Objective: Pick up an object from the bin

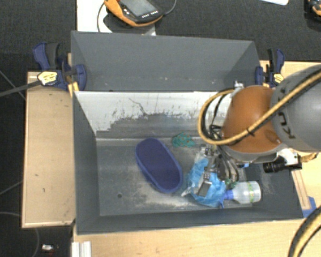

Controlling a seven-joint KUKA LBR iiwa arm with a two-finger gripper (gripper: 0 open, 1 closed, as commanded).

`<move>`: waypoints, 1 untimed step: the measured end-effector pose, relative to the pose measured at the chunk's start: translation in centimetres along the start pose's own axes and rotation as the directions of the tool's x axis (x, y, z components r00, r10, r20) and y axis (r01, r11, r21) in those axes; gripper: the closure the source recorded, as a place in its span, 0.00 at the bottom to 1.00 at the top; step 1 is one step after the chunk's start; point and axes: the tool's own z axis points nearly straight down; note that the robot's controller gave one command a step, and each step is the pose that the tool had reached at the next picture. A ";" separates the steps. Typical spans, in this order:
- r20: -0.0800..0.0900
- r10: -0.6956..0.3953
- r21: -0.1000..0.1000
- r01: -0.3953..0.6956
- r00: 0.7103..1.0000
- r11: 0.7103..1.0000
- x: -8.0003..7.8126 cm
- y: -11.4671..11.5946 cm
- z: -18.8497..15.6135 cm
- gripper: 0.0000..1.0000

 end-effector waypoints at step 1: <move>0.003 0.116 -0.001 -0.116 0.993 0.993 -4.2 -3.9 1.3 0.00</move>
Offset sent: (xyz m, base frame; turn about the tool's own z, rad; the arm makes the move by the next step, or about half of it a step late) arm -0.0097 -0.0091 -0.0432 0.2366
